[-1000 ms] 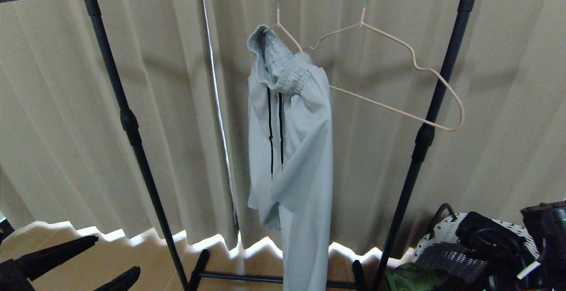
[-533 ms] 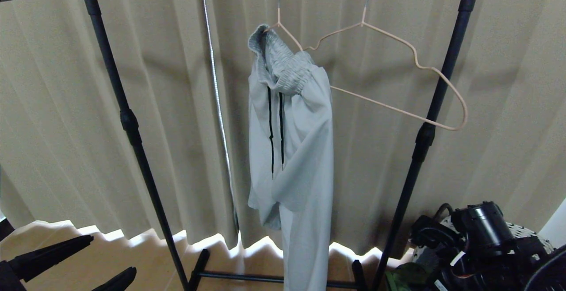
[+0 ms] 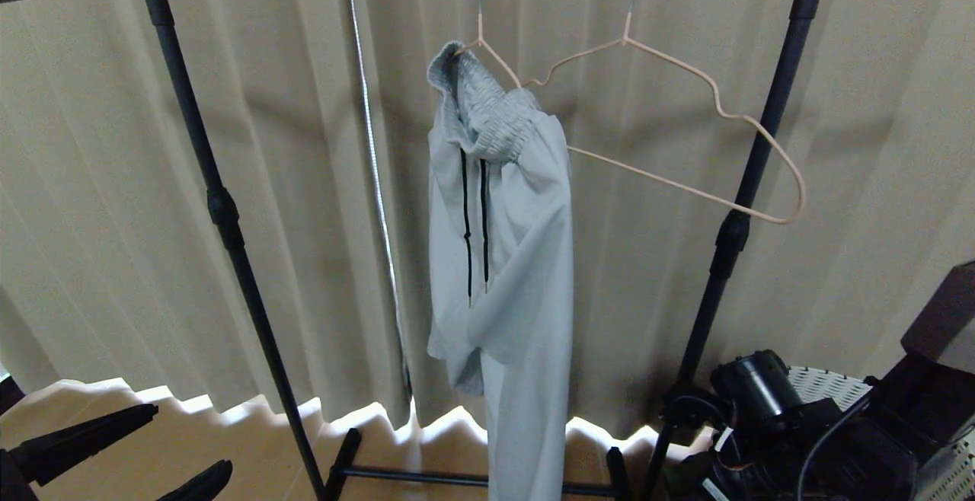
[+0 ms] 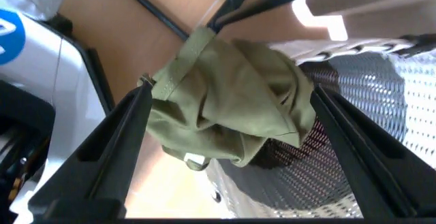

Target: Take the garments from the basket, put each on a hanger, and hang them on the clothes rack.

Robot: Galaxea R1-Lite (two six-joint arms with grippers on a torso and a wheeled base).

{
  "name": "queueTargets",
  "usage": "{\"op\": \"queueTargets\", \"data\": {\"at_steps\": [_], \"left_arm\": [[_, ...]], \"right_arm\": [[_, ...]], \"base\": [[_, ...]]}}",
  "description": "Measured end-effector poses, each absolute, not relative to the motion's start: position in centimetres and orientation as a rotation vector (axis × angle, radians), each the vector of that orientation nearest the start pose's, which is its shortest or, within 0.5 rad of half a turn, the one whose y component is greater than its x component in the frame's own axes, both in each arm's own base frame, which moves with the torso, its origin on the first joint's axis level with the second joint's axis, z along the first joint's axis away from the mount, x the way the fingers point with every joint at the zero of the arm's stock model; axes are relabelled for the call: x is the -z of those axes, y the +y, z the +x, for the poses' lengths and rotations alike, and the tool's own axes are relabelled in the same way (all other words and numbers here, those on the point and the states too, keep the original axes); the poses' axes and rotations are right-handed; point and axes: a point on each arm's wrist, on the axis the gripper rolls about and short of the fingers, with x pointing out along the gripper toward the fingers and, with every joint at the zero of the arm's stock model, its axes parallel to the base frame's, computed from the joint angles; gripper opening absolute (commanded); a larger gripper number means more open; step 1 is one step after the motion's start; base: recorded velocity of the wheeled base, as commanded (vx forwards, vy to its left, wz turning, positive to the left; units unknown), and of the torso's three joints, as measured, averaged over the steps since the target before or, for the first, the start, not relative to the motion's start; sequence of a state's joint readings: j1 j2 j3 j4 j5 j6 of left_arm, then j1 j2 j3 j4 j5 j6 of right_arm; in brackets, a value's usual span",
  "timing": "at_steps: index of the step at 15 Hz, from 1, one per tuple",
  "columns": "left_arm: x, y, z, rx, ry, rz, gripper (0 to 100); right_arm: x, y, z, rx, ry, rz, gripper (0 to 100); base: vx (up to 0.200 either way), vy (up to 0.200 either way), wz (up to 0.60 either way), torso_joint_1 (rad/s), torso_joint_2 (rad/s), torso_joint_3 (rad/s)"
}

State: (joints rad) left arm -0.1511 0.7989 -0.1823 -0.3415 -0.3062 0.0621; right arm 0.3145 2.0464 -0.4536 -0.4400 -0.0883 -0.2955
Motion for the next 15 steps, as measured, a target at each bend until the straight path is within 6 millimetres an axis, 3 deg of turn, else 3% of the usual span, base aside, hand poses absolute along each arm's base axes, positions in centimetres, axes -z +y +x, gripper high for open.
{"op": "queueTargets", "data": {"at_steps": [3,11,12,15], "left_arm": [[-14.8,-1.8,7.2,0.462,0.258,0.039,100],[-14.9,-1.7,7.0,0.461,0.248,0.040,100],[-14.9,-1.7,7.0,0.461,0.247,0.040,100],[-14.9,-1.7,7.0,0.461,0.245,0.040,100]], "right_arm": [[1.7,8.5,25.1,-0.313,1.125,-0.488,100],[3.5,8.5,25.8,-0.270,1.171,-0.513,100],[3.5,8.4,25.9,-0.268,1.171,-0.512,0],[3.6,8.3,25.9,-0.262,1.174,-0.508,0]], "base": [[0.000,0.000,0.00,0.000,0.00,0.000],[0.000,0.000,0.00,0.000,0.00,0.000],[0.000,0.000,0.00,0.000,0.00,0.000],[0.000,0.000,0.00,0.000,0.00,0.000]]}}
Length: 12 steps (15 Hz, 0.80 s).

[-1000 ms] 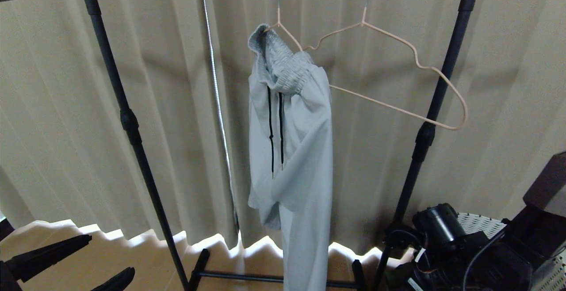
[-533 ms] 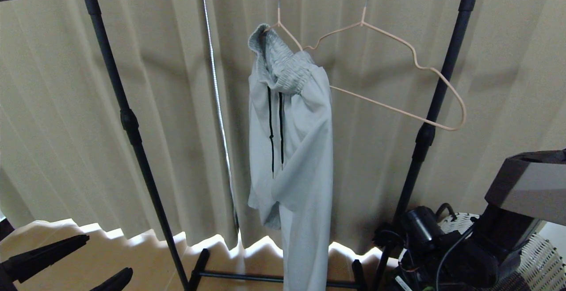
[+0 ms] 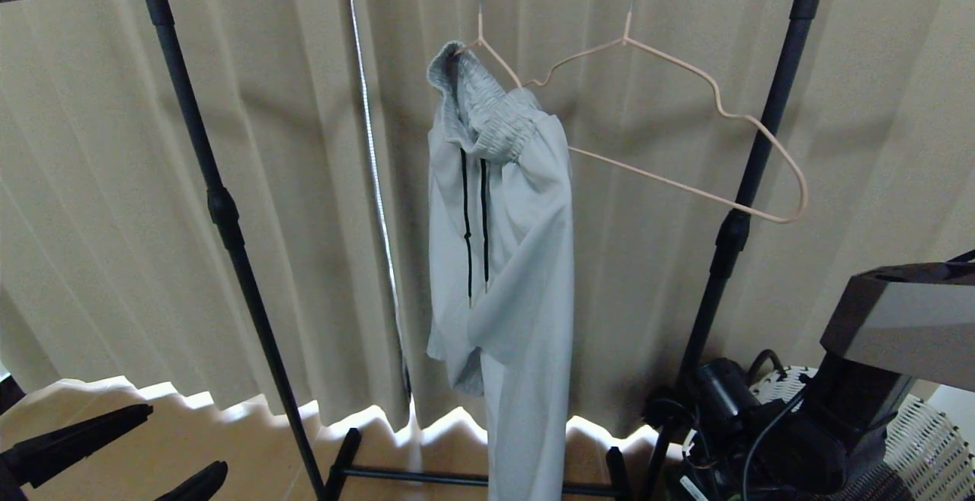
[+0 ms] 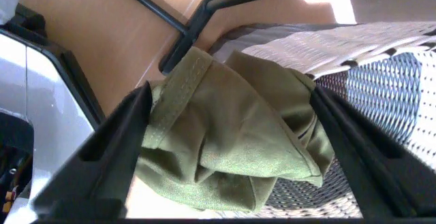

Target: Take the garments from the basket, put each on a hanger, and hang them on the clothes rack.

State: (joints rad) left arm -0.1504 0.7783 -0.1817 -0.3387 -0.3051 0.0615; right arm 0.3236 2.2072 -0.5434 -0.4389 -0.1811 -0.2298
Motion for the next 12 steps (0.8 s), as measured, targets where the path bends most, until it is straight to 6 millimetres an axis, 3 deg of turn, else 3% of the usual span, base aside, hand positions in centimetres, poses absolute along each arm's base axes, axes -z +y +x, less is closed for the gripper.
{"op": "queueTargets", "data": {"at_steps": [7,10,12], "left_arm": [[-15.0,-1.7,6.9,0.459,0.239,0.041,100],[-14.9,-1.7,6.8,0.459,0.239,0.041,100],[-14.9,-1.7,6.8,0.459,0.234,0.040,100]], "right_arm": [[1.8,8.0,25.1,-0.245,1.135,-0.467,0],[-1.1,7.7,24.2,-0.213,1.050,-0.391,0],[-4.5,7.5,23.4,-0.190,0.926,-0.325,0]], "base": [[0.000,0.000,0.00,0.000,0.00,0.000],[0.000,0.000,0.00,0.000,0.00,0.000],[0.000,0.000,0.00,0.000,0.00,0.000]]}}
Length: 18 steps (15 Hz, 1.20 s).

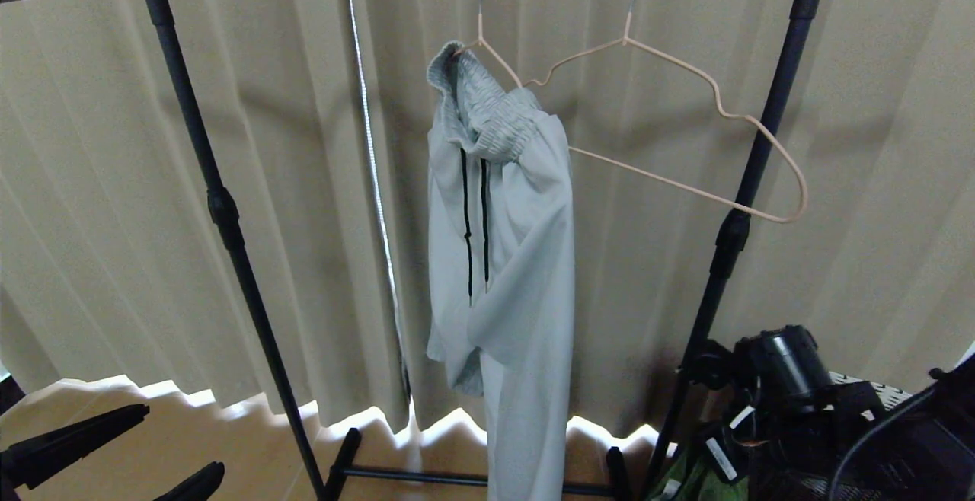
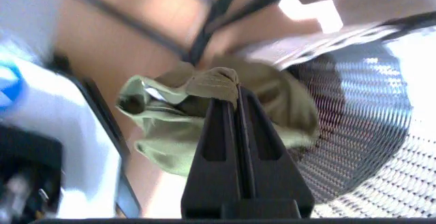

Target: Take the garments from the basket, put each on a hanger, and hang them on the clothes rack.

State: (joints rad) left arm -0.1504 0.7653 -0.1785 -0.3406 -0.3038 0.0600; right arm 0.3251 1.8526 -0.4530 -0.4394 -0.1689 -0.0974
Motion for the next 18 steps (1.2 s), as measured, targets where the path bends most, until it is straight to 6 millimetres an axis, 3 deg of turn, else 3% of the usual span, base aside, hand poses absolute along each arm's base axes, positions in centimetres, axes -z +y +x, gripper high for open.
{"op": "queueTargets", "data": {"at_steps": [4,7,11,18], "left_arm": [[-15.0,-1.7,6.6,0.459,0.225,0.041,100],[-15.1,-1.6,6.3,0.459,0.201,0.044,100],[-15.0,-1.6,5.9,0.457,0.186,0.045,100],[-15.0,-1.5,5.4,0.458,0.161,0.046,100]], "right_arm": [[-11.9,6.0,21.3,-0.139,0.648,-0.220,0],[-15.9,4.9,19.5,-0.105,0.491,-0.183,0],[-17.9,4.3,18.2,-0.096,0.400,-0.182,0],[-18.9,4.3,18.1,-0.094,0.359,-0.176,0]], "base": [[0.000,0.000,0.00,0.000,0.00,0.000],[-0.067,0.000,0.00,0.001,0.00,0.001],[-0.200,0.000,0.00,-0.001,0.00,0.002],[-0.200,0.000,0.00,-0.002,0.00,0.004]]}}
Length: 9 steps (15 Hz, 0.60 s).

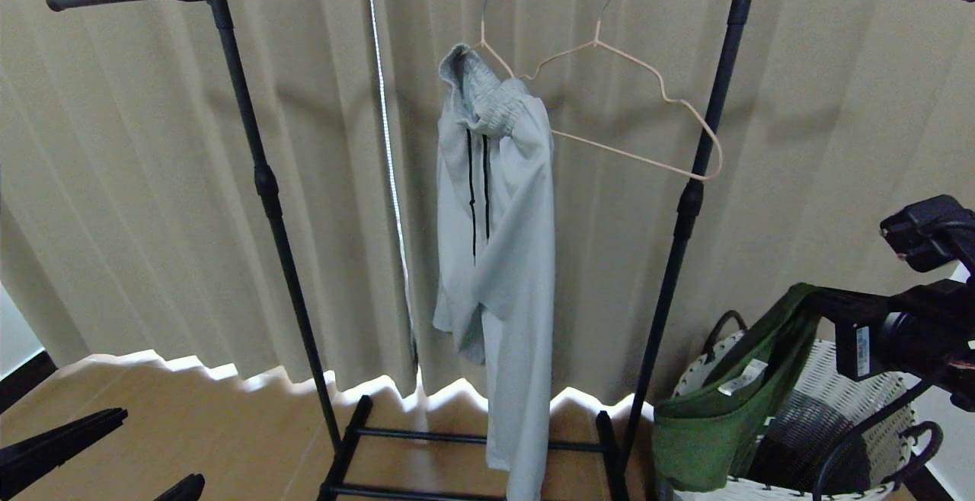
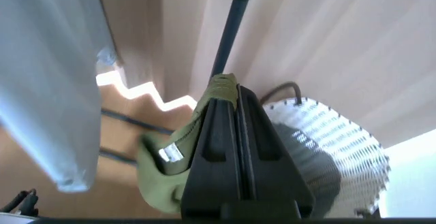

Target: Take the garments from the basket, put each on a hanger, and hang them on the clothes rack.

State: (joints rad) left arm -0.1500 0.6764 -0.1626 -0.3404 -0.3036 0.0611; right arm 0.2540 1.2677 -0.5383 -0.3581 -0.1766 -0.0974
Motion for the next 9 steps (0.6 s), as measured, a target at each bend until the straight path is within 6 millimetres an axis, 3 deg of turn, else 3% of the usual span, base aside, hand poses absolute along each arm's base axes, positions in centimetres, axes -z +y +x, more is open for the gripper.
{"op": "queueTargets", "data": {"at_steps": [9], "left_arm": [[-14.2,-1.2,6.6,0.394,0.238,0.124,100]], "right_arm": [[-19.2,4.5,18.5,-0.100,0.351,-0.176,0]], "base": [[0.000,0.000,0.00,0.000,0.00,0.000]]}}
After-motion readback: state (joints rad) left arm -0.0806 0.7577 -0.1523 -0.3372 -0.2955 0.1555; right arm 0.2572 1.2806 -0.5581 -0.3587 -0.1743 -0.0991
